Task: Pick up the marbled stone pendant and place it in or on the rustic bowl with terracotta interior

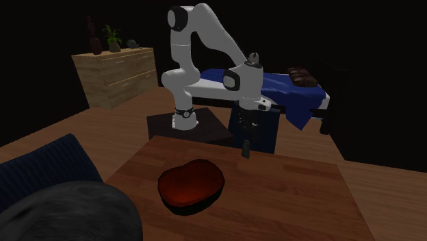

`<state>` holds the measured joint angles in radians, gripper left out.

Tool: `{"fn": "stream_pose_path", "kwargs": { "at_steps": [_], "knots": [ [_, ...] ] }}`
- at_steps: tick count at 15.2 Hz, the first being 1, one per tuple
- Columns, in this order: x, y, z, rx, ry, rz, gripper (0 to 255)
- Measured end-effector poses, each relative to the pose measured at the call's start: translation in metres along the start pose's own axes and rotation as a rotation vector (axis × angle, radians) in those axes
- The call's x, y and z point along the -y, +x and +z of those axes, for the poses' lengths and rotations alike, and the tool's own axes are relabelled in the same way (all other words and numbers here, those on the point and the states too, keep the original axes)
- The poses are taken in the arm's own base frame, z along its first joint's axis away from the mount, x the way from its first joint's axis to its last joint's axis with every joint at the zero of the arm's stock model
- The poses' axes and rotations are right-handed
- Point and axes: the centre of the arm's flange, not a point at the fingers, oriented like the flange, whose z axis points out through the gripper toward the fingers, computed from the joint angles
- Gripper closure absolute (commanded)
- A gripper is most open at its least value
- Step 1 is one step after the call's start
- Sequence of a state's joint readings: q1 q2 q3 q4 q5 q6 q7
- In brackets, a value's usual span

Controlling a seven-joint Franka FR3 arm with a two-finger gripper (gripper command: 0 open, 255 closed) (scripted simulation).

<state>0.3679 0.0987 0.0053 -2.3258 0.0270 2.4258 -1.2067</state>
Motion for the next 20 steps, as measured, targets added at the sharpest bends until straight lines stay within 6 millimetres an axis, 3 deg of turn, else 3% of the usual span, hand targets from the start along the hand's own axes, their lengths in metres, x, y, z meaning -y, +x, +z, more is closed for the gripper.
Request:
{"fn": "stream_pose_path", "kwargs": {
  "at_steps": [8,14,15,20],
  "knots": [
    [0.001,0.005,0.042,0.002,0.004,-0.032,0],
    [0.001,0.005,0.046,0.001,0.003,-0.032,0],
    [0.001,0.005,0.046,0.001,0.003,-0.032,255],
    [0.001,0.005,0.046,0.001,0.003,-0.032,255]
  ]
}}
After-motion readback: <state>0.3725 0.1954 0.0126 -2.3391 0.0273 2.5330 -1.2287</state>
